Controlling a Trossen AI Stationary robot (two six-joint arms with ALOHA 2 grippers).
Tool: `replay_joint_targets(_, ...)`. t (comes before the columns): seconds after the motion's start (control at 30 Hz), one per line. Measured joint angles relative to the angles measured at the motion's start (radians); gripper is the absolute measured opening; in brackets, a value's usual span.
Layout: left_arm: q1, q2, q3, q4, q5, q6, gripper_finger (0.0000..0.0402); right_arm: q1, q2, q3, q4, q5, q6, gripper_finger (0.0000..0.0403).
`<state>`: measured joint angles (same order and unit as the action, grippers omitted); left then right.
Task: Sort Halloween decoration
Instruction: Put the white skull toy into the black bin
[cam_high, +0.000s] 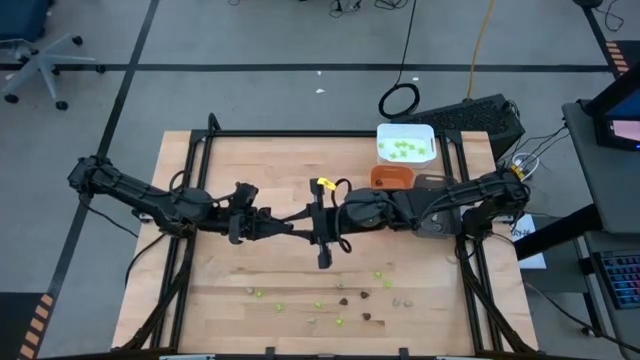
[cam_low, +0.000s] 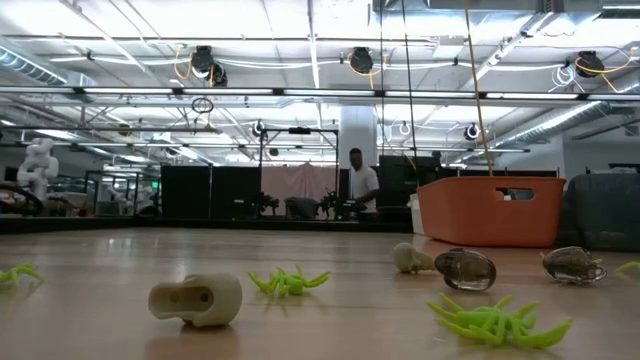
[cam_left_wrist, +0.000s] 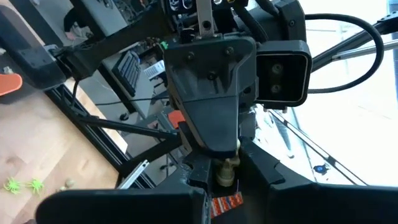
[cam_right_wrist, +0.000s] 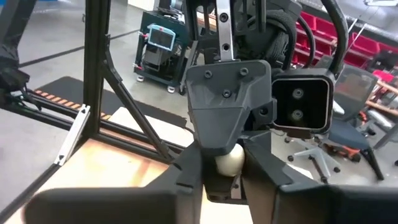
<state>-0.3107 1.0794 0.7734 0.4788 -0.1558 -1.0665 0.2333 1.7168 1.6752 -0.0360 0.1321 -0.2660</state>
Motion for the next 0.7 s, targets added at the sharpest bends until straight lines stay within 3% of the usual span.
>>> replay_joint_targets(0.1, 0.0, 0.0, 0.0, 0.0, -0.001, -0.001, 0.0048, 0.0, 0.0, 0.0, -0.005, 0.001, 0.021, 0.0023)
replay_joint_targets(0.33, 0.001, 0.001, -0.001, 0.022, -0.002, -0.029, 0.0061, -0.004, -0.002, 0.001, -0.021, -0.002, 0.047, 0.0021)
replay_joint_targets(0.43, -0.004, -0.003, -0.002, 0.05, -0.003, -0.029, 0.01, -0.005, -0.003, 0.003, -0.027, -0.004, 0.047, 0.002)
replay_joint_targets(0.7, -0.005, -0.032, -0.002, 0.031, -0.002, -0.054, 0.0248, -0.006, -0.001, 0.002, -0.04, -0.001, 0.05, 0.0019)
